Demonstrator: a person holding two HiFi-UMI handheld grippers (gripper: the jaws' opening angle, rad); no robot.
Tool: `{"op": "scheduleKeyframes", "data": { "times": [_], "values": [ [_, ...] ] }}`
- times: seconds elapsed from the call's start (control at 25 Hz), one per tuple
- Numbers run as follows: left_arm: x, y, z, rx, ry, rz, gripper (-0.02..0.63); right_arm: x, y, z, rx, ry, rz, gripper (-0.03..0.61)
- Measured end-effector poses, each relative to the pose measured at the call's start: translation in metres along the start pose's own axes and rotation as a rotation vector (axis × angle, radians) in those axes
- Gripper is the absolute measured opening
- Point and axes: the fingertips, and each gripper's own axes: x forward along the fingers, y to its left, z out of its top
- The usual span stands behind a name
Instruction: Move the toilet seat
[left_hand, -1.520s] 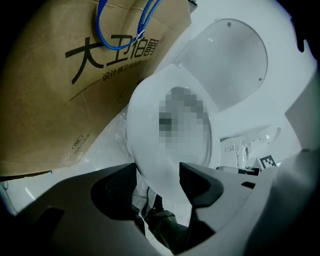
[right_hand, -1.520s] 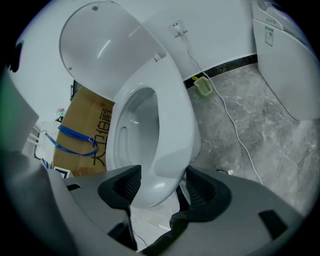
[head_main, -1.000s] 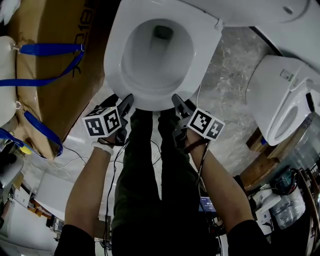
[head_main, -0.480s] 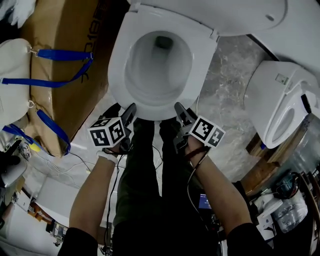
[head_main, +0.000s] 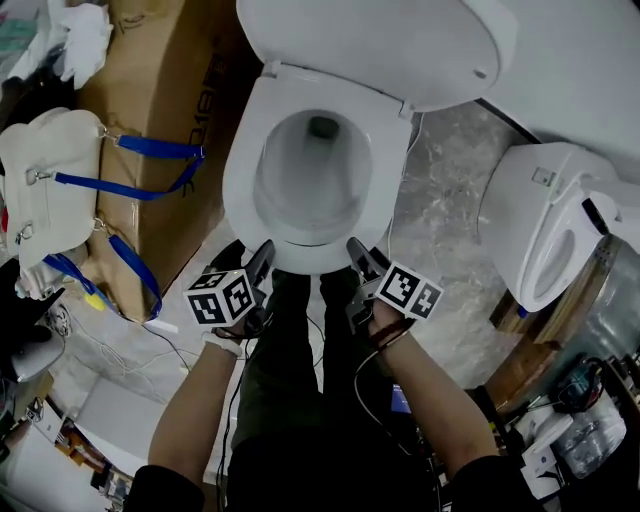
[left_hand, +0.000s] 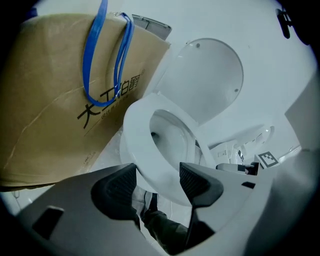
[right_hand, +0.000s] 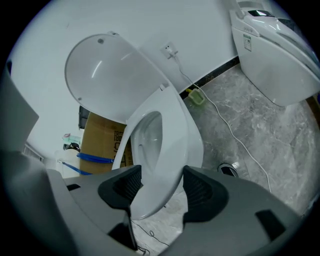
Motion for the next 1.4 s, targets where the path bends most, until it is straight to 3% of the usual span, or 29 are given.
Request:
{"op": "scheduleKeyframes", "data": {
  "times": [0.44, 0.96, 1.2, 1.4],
  "values": [
    [-0.056, -0.05, 0.043, 0.063, -0.085, -0.012, 0.259, -0.053, 0.046, 0.026, -0.045, -0.04, 0.05, 0.276],
    [-0.087, -0.087, 0.084, 0.076, -0.15, -0.066, 0.259, -0.094, 0.083, 0.056, -0.011, -0.102, 0.193, 0.276],
    [-0.099, -0.103, 0.102, 0.073, -0.171, -0.108, 0.259, -0.128, 0.1, 0.064, -0.077, -0.195, 0.187, 0.276],
    [-0.109, -0.119, 0.122, 0.056, -0.199, -0.147, 0.259, -0.157, 0.124, 0.065, -0.228, -0.295, 0.123, 0.276]
  ]
}}
